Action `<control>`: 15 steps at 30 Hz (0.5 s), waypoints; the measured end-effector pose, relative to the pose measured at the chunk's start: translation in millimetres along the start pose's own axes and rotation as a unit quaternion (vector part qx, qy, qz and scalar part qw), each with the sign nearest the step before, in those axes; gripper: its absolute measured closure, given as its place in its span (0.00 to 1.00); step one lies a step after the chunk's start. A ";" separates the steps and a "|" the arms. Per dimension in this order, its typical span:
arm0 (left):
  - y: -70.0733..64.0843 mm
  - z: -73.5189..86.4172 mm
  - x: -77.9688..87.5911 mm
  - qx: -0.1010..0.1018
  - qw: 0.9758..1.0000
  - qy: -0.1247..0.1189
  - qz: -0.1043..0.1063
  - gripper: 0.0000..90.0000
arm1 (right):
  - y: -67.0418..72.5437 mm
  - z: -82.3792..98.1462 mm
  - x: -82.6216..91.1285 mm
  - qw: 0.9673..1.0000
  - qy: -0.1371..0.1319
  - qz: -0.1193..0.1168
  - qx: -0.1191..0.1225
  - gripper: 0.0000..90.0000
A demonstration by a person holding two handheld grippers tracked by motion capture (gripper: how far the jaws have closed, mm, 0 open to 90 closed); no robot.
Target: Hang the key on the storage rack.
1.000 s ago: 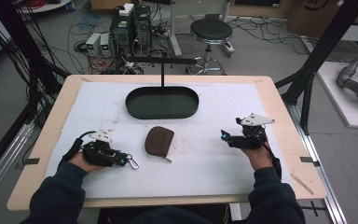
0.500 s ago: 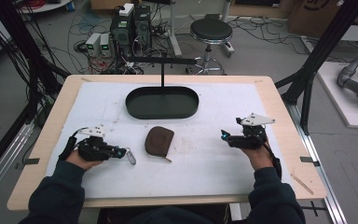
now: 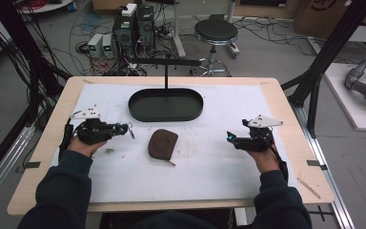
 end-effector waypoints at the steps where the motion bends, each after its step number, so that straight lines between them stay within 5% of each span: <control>1: 5.7 -6.6 -1.1 -0.003 1.000 -0.005 -0.007 0.97 | -0.3 -0.2 0.1 1.000 0.000 -0.001 0.001 0.24; 10: 63.7 -73.0 -23.4 -0.019 0.999 -0.024 -0.027 0.97 | 0.8 -1.3 0.2 1.000 -0.004 -0.007 -0.001 0.24; 15: 91.1 -87.4 -44.1 -0.012 0.999 -0.021 -0.029 0.97 | 1.8 -2.0 0.0 1.000 -0.006 -0.008 -0.003 0.24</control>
Point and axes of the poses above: each handheld gripper's, and its own axes: x roughly backward along the jaws, z roughly out of its underside, y roughly to its left, the point moved 10 cm from there along -x, roughly forward along the jaws, and after that the axes turned 15 degrees about -x, right-handed, at the moved point
